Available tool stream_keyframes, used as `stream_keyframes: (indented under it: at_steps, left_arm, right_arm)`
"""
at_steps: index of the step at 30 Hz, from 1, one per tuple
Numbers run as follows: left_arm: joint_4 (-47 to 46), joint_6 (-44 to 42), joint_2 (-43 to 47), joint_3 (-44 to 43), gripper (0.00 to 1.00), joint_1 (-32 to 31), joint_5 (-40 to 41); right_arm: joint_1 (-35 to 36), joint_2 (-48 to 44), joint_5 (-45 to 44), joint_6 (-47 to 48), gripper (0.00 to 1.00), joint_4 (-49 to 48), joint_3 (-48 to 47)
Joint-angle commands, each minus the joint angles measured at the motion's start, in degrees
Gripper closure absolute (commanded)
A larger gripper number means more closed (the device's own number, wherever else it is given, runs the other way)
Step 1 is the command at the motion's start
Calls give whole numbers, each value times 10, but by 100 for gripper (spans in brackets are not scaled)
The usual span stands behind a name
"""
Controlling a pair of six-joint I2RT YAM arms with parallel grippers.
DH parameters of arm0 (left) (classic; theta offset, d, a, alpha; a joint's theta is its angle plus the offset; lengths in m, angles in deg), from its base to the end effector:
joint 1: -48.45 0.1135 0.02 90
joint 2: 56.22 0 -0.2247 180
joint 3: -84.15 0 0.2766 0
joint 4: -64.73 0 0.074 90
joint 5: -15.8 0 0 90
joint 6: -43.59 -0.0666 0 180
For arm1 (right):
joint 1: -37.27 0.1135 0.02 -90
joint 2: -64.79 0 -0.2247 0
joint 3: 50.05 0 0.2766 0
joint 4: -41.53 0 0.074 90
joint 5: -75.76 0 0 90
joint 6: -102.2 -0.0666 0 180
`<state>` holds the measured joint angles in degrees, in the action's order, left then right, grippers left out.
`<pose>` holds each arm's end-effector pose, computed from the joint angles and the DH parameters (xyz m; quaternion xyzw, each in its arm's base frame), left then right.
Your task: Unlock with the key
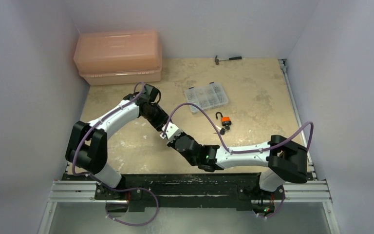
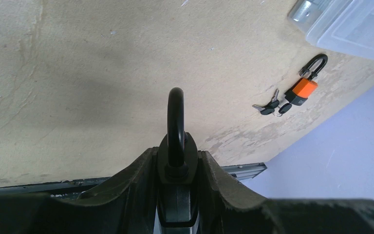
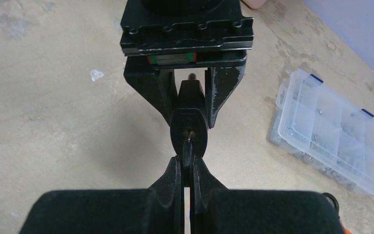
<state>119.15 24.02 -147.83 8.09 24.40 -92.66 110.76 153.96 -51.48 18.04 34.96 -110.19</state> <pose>0.3017 -0.1577 0.1351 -0.3571 0.9045 -0.2333 0.0006 0.1455 0.3490 0.1554 -0.3662 0.7197 0.0727 0.5854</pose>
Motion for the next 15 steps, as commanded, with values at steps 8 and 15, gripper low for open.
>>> stream_keyframes:
  at_steps: [8, 15]
  left_arm:
    - [10, 26, 51, 5, 100, -13, -66]
    - [10, 22, 51, -3, 100, -13, -62]
  right_arm:
    - [-4, -34, -5, 3, 100, -72, 2]
    - [-4, -46, -4, 71, 100, -89, 30]
